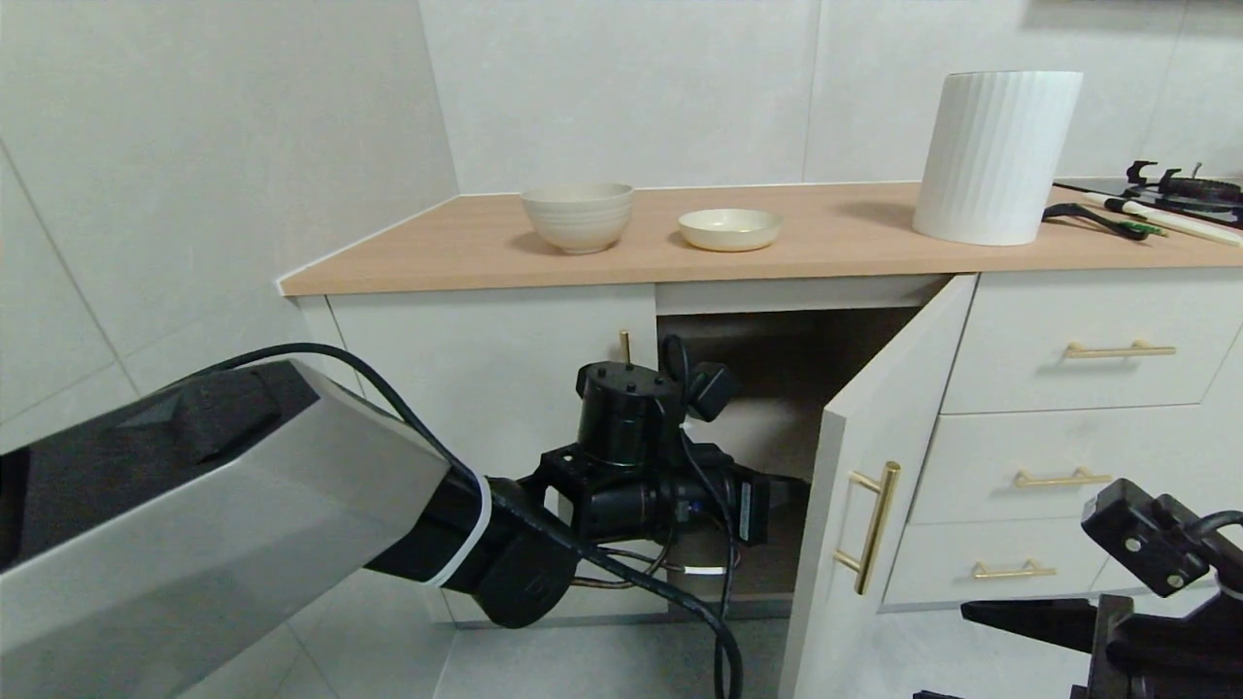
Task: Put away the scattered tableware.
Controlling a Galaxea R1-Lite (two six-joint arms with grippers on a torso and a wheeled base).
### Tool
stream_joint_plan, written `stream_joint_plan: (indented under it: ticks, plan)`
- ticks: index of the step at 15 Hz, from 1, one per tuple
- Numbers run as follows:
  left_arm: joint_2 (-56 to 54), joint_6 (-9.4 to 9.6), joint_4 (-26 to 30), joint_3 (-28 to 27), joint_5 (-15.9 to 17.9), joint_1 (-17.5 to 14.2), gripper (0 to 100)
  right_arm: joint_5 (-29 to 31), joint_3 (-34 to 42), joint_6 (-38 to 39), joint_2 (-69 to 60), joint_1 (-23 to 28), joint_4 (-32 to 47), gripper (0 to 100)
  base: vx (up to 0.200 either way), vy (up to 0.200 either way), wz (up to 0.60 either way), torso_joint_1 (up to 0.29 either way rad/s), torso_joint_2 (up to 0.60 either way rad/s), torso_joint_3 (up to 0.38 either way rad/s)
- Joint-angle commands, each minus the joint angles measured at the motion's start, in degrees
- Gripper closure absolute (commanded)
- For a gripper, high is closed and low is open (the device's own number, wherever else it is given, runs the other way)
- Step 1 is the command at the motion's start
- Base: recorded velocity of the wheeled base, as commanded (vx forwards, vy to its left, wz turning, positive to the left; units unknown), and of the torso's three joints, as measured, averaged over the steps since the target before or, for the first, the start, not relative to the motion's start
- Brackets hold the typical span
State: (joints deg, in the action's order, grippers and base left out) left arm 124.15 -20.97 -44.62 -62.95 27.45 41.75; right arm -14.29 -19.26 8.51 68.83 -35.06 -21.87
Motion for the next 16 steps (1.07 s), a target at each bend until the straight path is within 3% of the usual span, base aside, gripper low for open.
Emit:
stream_joint_plan:
  ticks: [1,4,7,9,10,11,12,13,16]
  plan:
    - [0.92,-0.04,1.29,-2.00,-0.12,0.08,100,-0.04,0.01,-0.07,0.17,-0.18,-0.01,0,0.000,0.000,0.00,0.000,0.00,0.000]
    - [0.92,0.05,3.75,-2.97,-0.65,0.79,100,-0.04,0.01,0.02,-0.54,-1.85,-0.01,0,0.000,0.000,0.00,0.000,0.00,0.000]
    - [-1.37,0.05,6.82,-3.58,-2.93,3.69,100,0.05,0.10,0.10,-3.26,-6.86,0.07,0,0.000,0.000,0.00,0.000,0.00,0.000]
    - [-6.02,0.40,7.53,-2.61,-3.99,11.33,100,-0.48,0.45,0.10,-8.01,-12.23,1.22,0,0.000,0.000,0.00,0.000,0.00,0.000]
    - [-7.08,0.40,7.53,-2.44,-3.99,13.53,100,-1.09,0.45,0.10,-9.33,-13.19,2.27,0,0.000,0.000,0.00,0.000,0.00,0.000]
    - [-8.84,0.49,7.44,-2.09,-3.99,17.75,100,-4.43,0.28,0.02,-11.87,-13.72,4.82,0,0.000,0.000,0.00,0.000,0.00,0.000]
    - [-9.36,1.02,7.44,-1.56,-3.99,18.36,100,-6.28,0.28,-0.07,-12.67,-13.72,5.35,0,0.000,0.000,0.00,0.000,0.00,0.000]
    - [-10.33,1.90,7.44,-0.15,-3.99,17.31,100,-7.60,0.19,-0.07,-13.28,-13.72,5.52,0,0.000,0.000,0.00,0.000,0.00,0.000]
    - [-13.76,1.72,7.26,5.12,-5.74,8.78,100,-6.89,-0.25,0.10,-11.00,-13.28,5.08,0,0.000,0.000,0.00,0.000,0.00,0.000]
